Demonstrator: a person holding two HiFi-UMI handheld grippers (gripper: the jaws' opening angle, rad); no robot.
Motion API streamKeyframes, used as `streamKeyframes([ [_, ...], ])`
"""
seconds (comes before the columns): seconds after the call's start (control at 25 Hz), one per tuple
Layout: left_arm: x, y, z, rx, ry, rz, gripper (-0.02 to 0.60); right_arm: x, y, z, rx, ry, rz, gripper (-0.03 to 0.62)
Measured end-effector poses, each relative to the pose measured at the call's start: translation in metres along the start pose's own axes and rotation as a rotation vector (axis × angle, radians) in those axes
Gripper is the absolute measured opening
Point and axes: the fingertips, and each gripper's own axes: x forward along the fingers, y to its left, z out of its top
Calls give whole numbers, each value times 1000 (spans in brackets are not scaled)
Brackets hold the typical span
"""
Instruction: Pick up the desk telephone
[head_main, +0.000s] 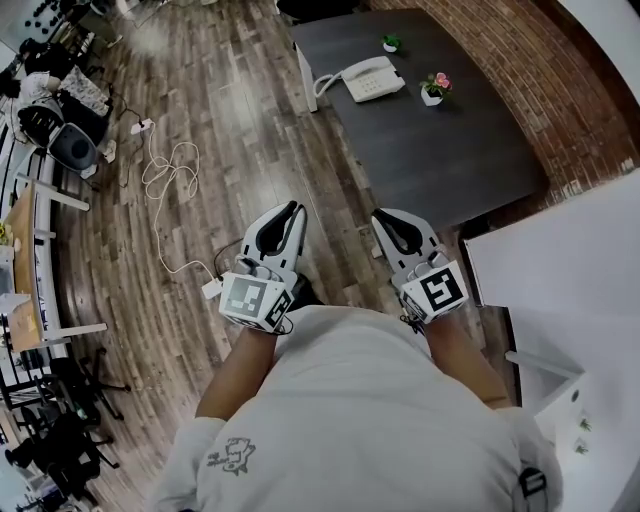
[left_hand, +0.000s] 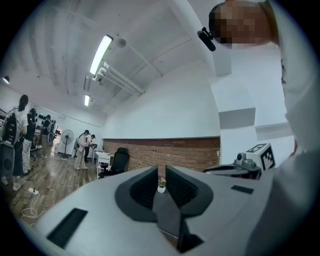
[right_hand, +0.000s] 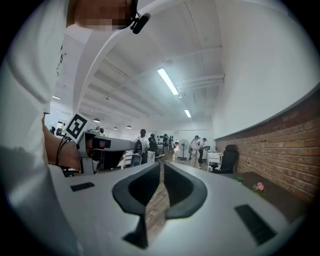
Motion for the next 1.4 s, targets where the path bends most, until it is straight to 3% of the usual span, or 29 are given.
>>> streamKeyframes([
  [0.28,13,52,-7,-22,6,-21,194,53,-7,-4,19,11,-18,170],
  [0.56,24,99,10,-24,13,-114,314,123,0,4,21,27,-32,233],
  [1.08,-10,197,14,-38,23,-63,331,228,51,0,37,53,34,252],
  [1.4,-20,222,13,-49,32,-33,331,256,62,-6,70,64,76,252],
])
